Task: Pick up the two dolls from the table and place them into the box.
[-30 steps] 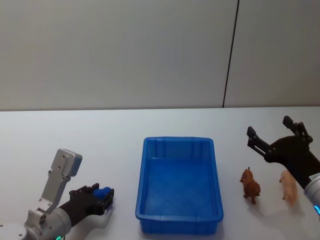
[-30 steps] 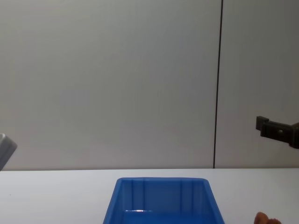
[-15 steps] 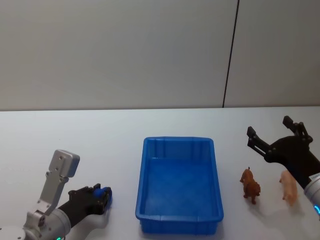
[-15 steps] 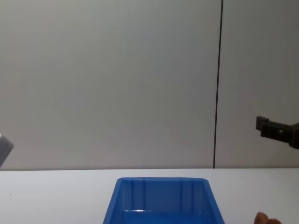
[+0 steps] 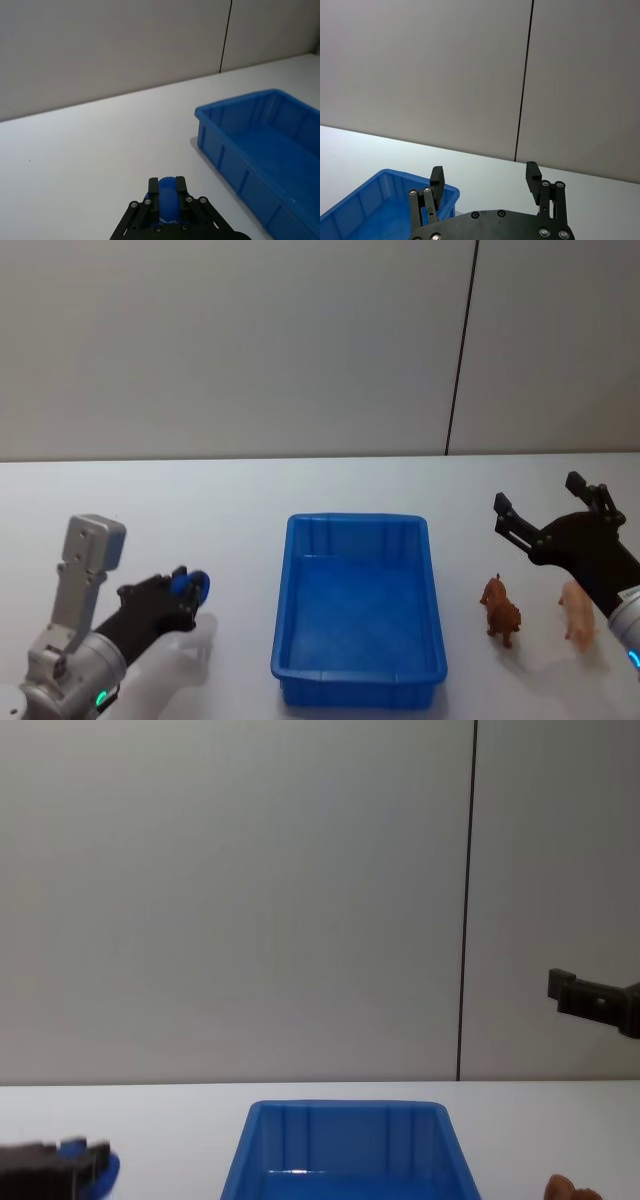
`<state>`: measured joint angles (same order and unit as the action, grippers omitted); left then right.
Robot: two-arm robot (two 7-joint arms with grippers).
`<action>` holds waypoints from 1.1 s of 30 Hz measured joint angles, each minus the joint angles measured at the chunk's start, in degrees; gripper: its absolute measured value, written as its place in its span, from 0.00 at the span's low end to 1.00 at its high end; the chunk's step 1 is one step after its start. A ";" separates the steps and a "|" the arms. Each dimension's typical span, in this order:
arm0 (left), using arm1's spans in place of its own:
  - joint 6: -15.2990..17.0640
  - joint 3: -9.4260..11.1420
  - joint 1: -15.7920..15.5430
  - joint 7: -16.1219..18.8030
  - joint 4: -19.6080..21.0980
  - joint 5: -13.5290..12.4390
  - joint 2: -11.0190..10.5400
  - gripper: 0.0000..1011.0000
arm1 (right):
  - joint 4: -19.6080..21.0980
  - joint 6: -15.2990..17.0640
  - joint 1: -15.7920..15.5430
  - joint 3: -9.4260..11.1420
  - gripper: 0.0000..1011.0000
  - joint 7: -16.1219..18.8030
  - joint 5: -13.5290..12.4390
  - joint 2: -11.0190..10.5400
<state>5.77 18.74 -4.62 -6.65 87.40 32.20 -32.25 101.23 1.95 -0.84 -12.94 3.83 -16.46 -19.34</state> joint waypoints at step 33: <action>-3.40 -1.39 -7.11 -17.42 2.53 7.95 3.15 0.15 | 0.00 0.00 0.00 0.00 0.99 0.00 0.00 0.00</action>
<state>2.36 17.35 -11.73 -24.07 89.93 40.16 -29.10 101.23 1.95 -0.84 -12.94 3.82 -16.46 -19.34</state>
